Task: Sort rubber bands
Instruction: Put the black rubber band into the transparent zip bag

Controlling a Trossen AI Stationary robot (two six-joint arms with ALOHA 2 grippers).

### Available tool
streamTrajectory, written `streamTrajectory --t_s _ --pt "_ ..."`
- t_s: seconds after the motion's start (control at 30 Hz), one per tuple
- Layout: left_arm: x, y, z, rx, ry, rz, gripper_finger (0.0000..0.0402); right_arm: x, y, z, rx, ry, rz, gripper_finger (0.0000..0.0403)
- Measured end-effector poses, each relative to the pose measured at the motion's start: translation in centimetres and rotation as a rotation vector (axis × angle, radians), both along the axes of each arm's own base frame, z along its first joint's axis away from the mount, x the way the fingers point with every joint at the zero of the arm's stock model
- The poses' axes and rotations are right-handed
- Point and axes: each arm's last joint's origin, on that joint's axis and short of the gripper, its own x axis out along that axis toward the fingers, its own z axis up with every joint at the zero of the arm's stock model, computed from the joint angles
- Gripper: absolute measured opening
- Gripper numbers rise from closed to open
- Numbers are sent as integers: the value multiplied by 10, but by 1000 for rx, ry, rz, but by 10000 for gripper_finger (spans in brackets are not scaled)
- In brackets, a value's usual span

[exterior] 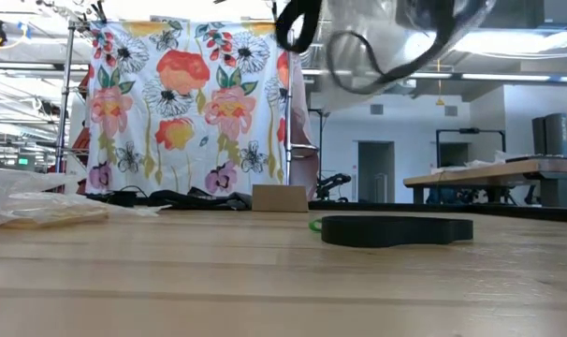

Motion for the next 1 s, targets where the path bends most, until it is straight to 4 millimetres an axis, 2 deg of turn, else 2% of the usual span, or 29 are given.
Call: streamTrajectory --t_s 0.2,0.67,0.83,1.0 --pt "0 0 5 -108 57 41 0 3 4 -9 31 35 10 0" --pt "6 16 6 -161 6 294 0 -2 15 -5 45 -2 20 0" --pt "9 21 7 -166 -5 314 0 -4 18 -4 48 -11 17 0" --pt "11 27 7 -185 -2 316 0 -1 13 -4 52 -13 0 0"
